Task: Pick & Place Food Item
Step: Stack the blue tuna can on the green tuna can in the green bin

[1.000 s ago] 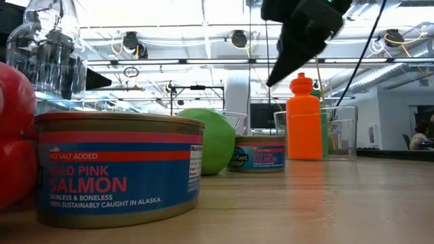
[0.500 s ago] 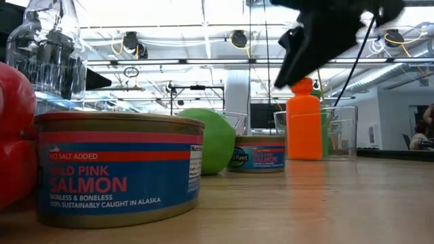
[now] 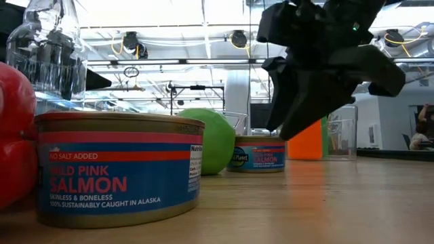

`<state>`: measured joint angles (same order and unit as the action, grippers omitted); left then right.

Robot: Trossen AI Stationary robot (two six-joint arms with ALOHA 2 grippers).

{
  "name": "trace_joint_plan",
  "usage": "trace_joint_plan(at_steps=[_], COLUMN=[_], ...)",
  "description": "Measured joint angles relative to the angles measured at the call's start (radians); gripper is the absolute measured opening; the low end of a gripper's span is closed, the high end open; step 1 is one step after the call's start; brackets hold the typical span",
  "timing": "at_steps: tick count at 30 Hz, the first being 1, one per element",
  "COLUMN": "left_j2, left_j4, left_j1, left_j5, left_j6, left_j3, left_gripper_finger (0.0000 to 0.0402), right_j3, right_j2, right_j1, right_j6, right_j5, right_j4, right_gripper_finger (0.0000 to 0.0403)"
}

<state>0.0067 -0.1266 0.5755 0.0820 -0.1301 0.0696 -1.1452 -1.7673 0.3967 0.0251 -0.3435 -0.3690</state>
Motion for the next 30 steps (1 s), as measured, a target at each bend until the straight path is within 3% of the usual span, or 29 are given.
trace_joint_plan(at_steps=[11, 17, 24, 30], left_j2=[0.0, 0.0, 0.0, 0.0], left_j4=[0.001, 0.002, 0.003, 0.002], left_j1=[0.0, 0.0, 0.0, 0.0], left_j5=[-0.001, -0.002, -0.002, -0.002], left_j6=[0.001, 0.001, 0.0, -0.004], left_j3=[0.0, 0.0, 0.0, 0.0], left_gripper_finger=[0.0015, 0.0015, 0.0015, 0.0015], right_j3=[-0.005, -0.005, 0.03, 0.079], right_j2=[-0.065, -0.079, -0.077, -0.078], right_j1=[-0.011, -0.011, -0.03, -0.05], right_j6=[-0.046, -0.025, 0.042, 0.07], right_j5=[-0.024, -0.101, -0.168, -0.165], right_j4=[0.008, 0.0, 0.0, -0.004], right_gripper_finger=[0.0164, 0.0156, 0.0089, 0.0025])
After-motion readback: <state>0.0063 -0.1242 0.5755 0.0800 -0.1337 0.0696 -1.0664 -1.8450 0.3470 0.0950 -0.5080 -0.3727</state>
